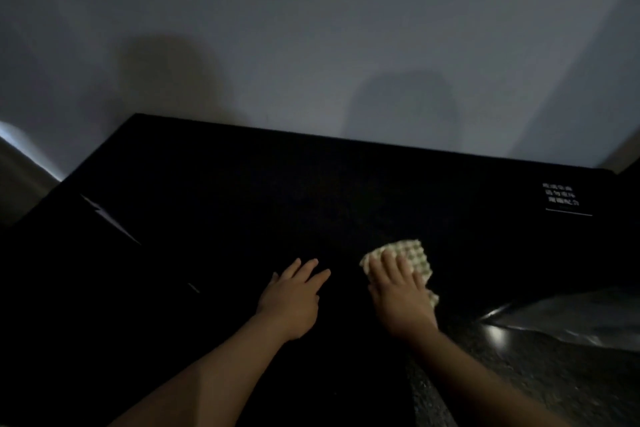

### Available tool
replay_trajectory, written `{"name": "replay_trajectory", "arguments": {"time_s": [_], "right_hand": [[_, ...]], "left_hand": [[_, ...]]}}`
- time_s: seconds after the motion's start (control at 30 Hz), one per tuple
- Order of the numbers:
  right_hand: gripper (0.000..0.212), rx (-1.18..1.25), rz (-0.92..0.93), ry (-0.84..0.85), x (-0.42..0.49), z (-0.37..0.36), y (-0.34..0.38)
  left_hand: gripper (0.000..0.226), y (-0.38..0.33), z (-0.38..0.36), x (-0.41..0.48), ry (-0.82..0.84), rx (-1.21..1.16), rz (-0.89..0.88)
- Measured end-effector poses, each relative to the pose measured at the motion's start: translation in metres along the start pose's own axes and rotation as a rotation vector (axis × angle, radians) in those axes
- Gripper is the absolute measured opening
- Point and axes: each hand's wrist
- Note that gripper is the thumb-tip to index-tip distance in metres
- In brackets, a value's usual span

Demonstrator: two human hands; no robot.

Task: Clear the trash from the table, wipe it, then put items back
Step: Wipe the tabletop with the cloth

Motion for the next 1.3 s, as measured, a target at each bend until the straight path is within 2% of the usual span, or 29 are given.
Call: {"name": "replay_trajectory", "arguments": {"time_s": [0.03,0.07,0.17,0.2,0.23,0.3,0.4,0.47,0.53,0.8,1.03,1.3], "right_hand": [[0.085,-0.017,0.044,0.015,-0.006,-0.007,0.006],[0.085,-0.062,0.083,0.006,-0.009,-0.012,0.006],[0.075,-0.072,0.090,-0.026,-0.009,-0.007,-0.004],[0.074,-0.053,0.134,-0.082,-0.003,-0.007,-0.008],[0.068,-0.015,0.136,-0.051,0.001,-0.006,-0.012],[0.062,0.006,0.102,0.000,0.010,-0.001,-0.013],[0.080,0.013,0.078,-0.004,0.016,0.005,-0.010],[0.060,0.005,0.076,0.014,0.022,0.006,-0.012],[0.053,0.020,0.070,0.014,0.030,0.013,-0.014],[0.054,0.044,0.045,0.010,0.077,0.031,-0.024],[0.054,0.038,0.037,0.000,0.141,0.058,-0.041],[0.052,0.017,-0.006,-0.053,0.210,0.080,-0.058]], "left_hand": [[0.053,0.000,0.002,0.003,-0.002,0.007,-0.002],[0.053,-0.001,0.004,0.006,-0.008,0.011,-0.003],[0.052,-0.003,0.010,0.017,-0.008,0.017,-0.001],[0.052,-0.004,0.013,0.020,-0.002,0.019,-0.001],[0.052,-0.005,0.015,0.022,0.005,0.018,-0.002],[0.052,-0.005,0.017,0.026,0.015,0.021,-0.004],[0.053,-0.007,0.021,0.031,0.009,0.031,-0.012],[0.053,-0.008,0.024,0.037,0.007,0.032,-0.013],[0.052,-0.010,0.029,0.044,0.003,0.028,-0.014],[0.051,-0.017,0.052,0.078,0.021,0.015,-0.033],[0.061,-0.020,0.084,0.123,0.041,0.057,-0.031],[0.056,-0.026,0.107,0.161,0.017,0.038,-0.015]]}}
Point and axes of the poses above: each hand's wrist, its own x-axis towards the middle knuckle, its own z-axis out of the back of the hand, y = z × x, and after that the axes turned 13 degrees about -x, right-handed
